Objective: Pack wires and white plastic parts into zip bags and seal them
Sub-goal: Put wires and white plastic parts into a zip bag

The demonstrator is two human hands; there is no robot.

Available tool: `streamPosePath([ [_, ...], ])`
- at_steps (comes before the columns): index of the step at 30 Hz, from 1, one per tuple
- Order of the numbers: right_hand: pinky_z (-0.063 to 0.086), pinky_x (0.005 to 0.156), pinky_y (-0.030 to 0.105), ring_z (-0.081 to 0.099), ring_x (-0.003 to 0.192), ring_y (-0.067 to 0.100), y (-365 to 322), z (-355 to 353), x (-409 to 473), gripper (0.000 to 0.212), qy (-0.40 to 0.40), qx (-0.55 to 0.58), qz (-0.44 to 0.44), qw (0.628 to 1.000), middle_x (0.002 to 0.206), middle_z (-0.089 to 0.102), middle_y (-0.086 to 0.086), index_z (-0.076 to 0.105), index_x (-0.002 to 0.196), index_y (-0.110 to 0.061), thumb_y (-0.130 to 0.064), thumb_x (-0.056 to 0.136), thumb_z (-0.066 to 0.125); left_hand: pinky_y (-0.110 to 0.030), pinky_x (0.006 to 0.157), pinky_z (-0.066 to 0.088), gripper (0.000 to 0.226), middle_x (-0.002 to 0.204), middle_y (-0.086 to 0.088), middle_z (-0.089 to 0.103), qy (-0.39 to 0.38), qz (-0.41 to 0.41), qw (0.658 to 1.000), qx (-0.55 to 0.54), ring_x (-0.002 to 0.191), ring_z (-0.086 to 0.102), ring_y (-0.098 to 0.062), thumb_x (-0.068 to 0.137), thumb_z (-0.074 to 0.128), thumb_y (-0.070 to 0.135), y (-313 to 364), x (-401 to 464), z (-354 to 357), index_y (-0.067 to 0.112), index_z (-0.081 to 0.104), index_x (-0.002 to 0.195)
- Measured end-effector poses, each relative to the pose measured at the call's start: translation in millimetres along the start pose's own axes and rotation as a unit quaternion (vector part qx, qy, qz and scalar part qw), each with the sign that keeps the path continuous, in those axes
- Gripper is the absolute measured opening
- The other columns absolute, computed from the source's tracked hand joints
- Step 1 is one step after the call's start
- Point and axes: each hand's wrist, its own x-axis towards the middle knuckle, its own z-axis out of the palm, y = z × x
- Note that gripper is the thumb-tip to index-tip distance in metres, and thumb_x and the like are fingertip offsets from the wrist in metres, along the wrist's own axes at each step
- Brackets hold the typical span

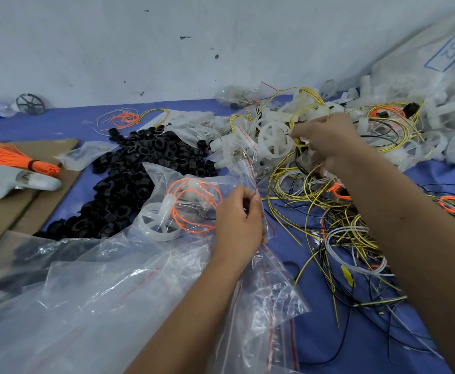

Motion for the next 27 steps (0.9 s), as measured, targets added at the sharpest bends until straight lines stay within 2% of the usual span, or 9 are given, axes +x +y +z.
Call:
streamPosePath([
  [3,0.024,0.038,0.021,0.036,0.052,0.012,-8,-11,-9,0.019,-0.091,0.171,0.026,0.981,0.074,0.053,0.003,0.057,0.085,-0.012,-0.013,0.083,0.076,-0.026,0.037,0.044,0.024,0.053,0.001,0.054,0.001,0.002,1.0,0.0,0.036,0.054,-0.012,0.104,0.053,0.013,1,-1,0,0.012,0.051,0.08],
  [5,0.023,0.04,0.019,0.04,0.053,0.011,-16,-16,-21,0.013,-0.149,0.227,-0.005,0.962,0.073,0.063,0.002,0.058,0.083,-0.013,-0.012,0.09,0.069,-0.025,0.037,0.043,0.025,0.052,-0.001,0.054,0.004,0.005,1.0,0.002,0.035,0.053,-0.013,0.104,0.053,0.012,1,-1,0,0.014,0.05,0.079],
  [8,0.026,0.04,0.018,0.045,0.051,0.01,-22,-20,-37,0.007,-0.184,0.242,-0.07,0.95,0.077,0.071,0.005,0.061,0.089,-0.008,-0.01,0.095,0.065,-0.029,0.041,0.045,0.026,0.055,-0.003,0.056,0.018,0.011,1.0,0.01,0.038,0.055,-0.018,0.103,0.054,0.013,2,1,0,0.017,0.05,0.077],
  [11,0.029,0.036,0.016,0.041,0.045,0.01,-7,-17,-51,0.008,-0.17,0.151,-0.081,0.97,0.07,0.07,0.009,0.063,0.086,-0.007,-0.005,0.092,0.067,-0.053,0.058,0.054,0.028,0.065,-0.007,0.06,0.046,0.028,0.998,0.032,0.056,0.061,-0.033,0.102,0.055,0.014,4,1,-2,0.023,0.051,0.076],
  [12,0.03,0.036,0.016,0.04,0.043,0.01,2,-16,-55,0.007,-0.171,0.103,-0.072,0.977,0.069,0.071,0.01,0.064,0.086,-0.006,-0.005,0.091,0.069,-0.056,0.063,0.054,0.028,0.067,-0.005,0.06,0.06,0.035,0.997,0.038,0.06,0.062,-0.034,0.102,0.054,0.015,5,1,-2,0.024,0.051,0.076],
  [16,0.027,0.037,0.019,0.032,0.041,0.01,39,-13,-72,0.015,-0.206,-0.023,-0.05,0.977,0.074,0.071,0.02,0.073,0.081,0.004,-0.009,0.087,0.074,-0.038,0.069,0.046,0.017,0.071,0.005,0.056,0.144,0.121,0.979,0.078,0.068,0.053,-0.016,0.097,0.053,0.013,13,-1,-7,0.014,0.055,0.08],
  [19,0.023,0.038,0.018,0.025,0.037,0.012,51,-9,-78,0.022,-0.196,-0.084,-0.05,0.976,0.054,0.06,0.012,0.074,0.07,0.0,-0.014,0.087,0.074,-0.033,0.075,0.04,0.013,0.085,-0.001,0.055,0.183,0.196,0.954,0.134,0.081,0.048,-0.019,0.096,0.054,0.008,15,-1,-10,0.009,0.055,0.083],
  [23,0.019,0.041,0.02,0.022,0.042,0.015,46,1,-86,0.036,-0.242,-0.108,-0.044,0.963,0.046,0.044,0.001,0.069,0.052,-0.013,-0.015,0.088,0.073,-0.039,0.078,0.044,0.011,0.093,-0.001,0.053,0.166,0.248,0.941,0.162,0.088,0.05,-0.022,0.097,0.054,0.006,17,-3,-9,0.009,0.053,0.087],
  [27,0.015,0.043,0.02,0.018,0.045,0.014,39,16,-90,0.04,-0.348,-0.093,-0.041,0.932,0.048,0.034,0.003,0.05,0.051,-0.01,0.0,0.088,0.06,-0.028,0.093,0.038,0.006,0.106,-0.004,0.06,0.147,0.285,0.927,0.195,0.101,0.052,-0.024,0.096,0.055,0.008,20,-4,-10,0.01,0.056,0.09],
])
